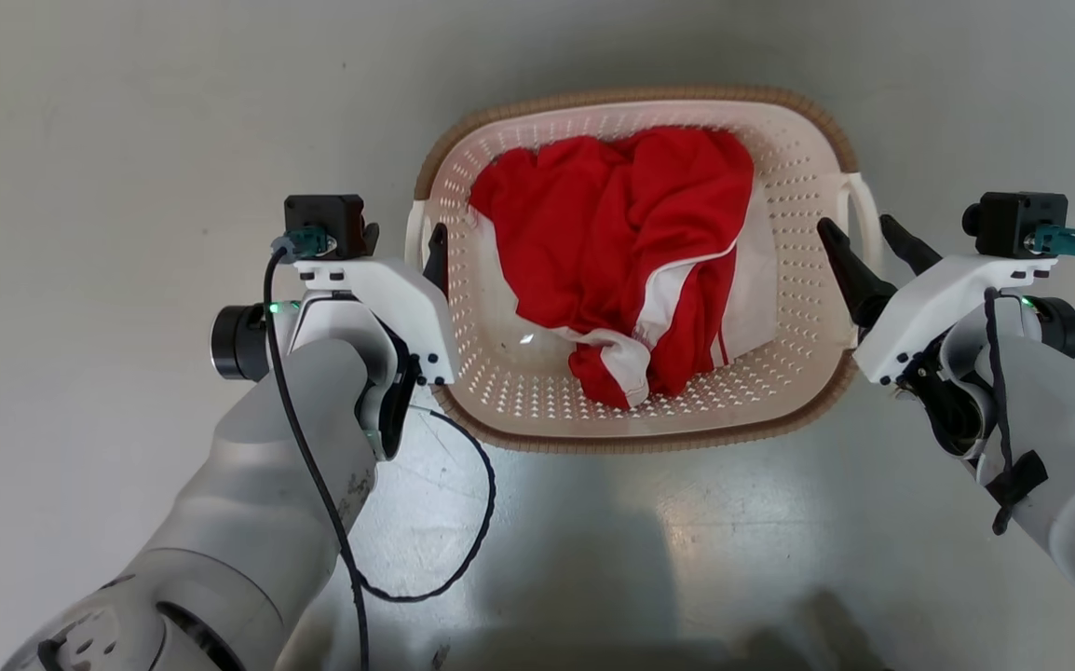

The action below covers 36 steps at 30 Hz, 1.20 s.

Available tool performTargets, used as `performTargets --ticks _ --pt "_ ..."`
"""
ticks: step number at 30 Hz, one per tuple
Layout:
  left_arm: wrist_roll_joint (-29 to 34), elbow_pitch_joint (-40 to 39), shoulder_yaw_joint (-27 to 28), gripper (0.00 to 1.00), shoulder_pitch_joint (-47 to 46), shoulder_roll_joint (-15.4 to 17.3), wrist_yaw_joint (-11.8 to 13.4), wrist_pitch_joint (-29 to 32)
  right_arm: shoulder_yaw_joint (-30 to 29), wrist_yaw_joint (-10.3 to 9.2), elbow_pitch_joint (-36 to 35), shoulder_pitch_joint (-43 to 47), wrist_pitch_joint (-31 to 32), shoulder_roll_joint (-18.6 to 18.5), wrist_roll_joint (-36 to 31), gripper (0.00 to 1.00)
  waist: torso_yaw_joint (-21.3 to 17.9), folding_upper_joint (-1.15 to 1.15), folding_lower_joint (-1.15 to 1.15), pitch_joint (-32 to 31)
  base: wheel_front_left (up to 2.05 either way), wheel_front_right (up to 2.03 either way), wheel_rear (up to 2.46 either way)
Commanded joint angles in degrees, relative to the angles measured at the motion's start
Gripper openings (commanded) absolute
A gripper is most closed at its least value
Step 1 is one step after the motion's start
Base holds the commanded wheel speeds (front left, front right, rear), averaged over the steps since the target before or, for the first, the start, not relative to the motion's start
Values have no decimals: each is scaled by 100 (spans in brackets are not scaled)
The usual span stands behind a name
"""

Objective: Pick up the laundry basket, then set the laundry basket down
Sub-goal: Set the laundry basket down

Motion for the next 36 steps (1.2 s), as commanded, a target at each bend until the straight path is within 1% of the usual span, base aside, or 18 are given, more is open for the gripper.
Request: performTargets --ticks 1,6,7,13,18,24,31,32,36 --pt "-77 -11 85 100 135 101 -27 -34 5 35 -9 394 -54 -29 -8 100 -26 0 0 -108 0 0 0" --pt "26 -62 347 100 381 101 -114 -35 -111 35 -47 585 -54 -13 -140 100 -99 0 0 -613 0 0 0" --pt "162 -101 478 100 483 101 -133 -35 -201 35 -75 684 -54 2 -179 100 -124 0 0 -813 0 0 0" --pt "742 -391 1036 100 908 192 -175 -35 -535 35 -308 1008 -54 95 -391 100 -221 0 0 -1445 0 0 0" --pt "1469 -958 1605 100 1378 325 -55 -35 -870 35 -489 1302 -54 135 -785 100 -285 0 0 -1975 0 0 0" --pt "2264 -1638 2320 100 2006 392 -9 -35 -1548 35 -715 1666 -54 124 -1427 100 -291 0 0 -2512 0 0 0" --pt "3101 -2588 3164 100 2691 450 -16 -35 -2569 35 -1144 2237 -54 162 -2137 100 -265 0 0 -3074 0 0 0" --pt "3101 -2588 3164 100 2691 450 -16 -35 -2569 35 -1144 2237 -54 162 -2137 100 -265 0 0 -3074 0 0 0" --pt "3506 -3080 3521 100 3092 438 -32 -35 -3092 35 -1451 2550 -54 191 -2597 100 -263 0 0 -3329 0 0 0"
